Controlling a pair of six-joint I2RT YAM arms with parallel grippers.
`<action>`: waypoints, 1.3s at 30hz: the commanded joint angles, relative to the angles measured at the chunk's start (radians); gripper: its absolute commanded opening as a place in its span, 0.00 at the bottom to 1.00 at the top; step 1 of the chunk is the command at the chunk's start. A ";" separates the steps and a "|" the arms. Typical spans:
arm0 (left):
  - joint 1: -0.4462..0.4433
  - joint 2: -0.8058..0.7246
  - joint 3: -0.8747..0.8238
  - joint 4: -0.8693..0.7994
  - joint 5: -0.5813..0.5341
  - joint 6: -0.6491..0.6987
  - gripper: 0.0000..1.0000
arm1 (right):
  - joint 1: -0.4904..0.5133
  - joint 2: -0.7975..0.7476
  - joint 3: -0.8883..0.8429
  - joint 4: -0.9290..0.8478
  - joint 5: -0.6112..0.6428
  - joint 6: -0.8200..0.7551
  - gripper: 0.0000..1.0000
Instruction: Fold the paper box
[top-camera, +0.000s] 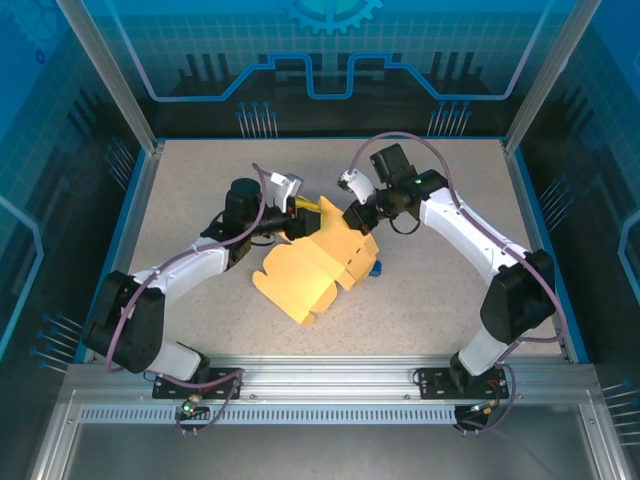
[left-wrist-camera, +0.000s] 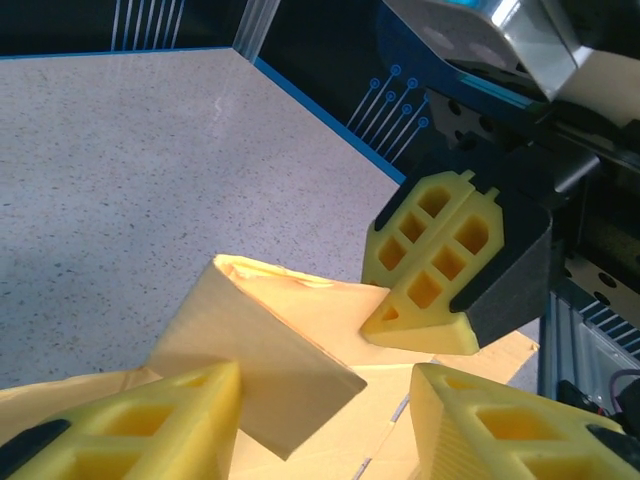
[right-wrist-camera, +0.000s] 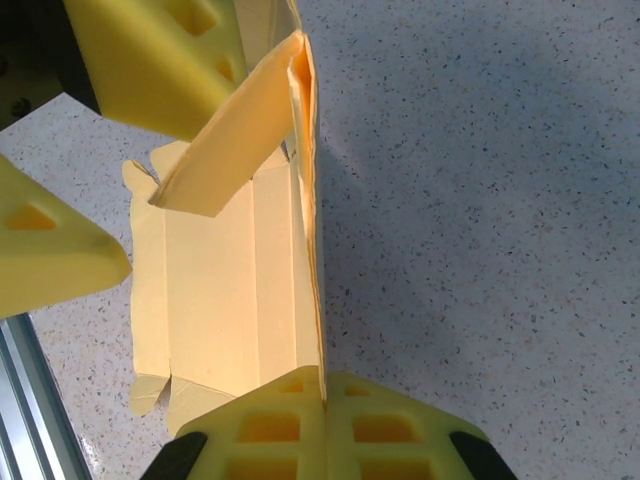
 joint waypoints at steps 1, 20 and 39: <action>0.012 -0.074 -0.037 -0.013 -0.055 0.022 0.52 | 0.013 -0.018 -0.010 -0.003 0.007 -0.025 0.00; 0.016 -0.217 -0.308 -0.053 -0.382 0.167 0.59 | -0.014 0.004 0.000 -0.002 -0.019 0.014 0.00; 0.038 -0.005 -0.158 -0.102 -0.384 0.150 0.59 | -0.014 0.012 0.013 -0.016 -0.027 0.014 0.00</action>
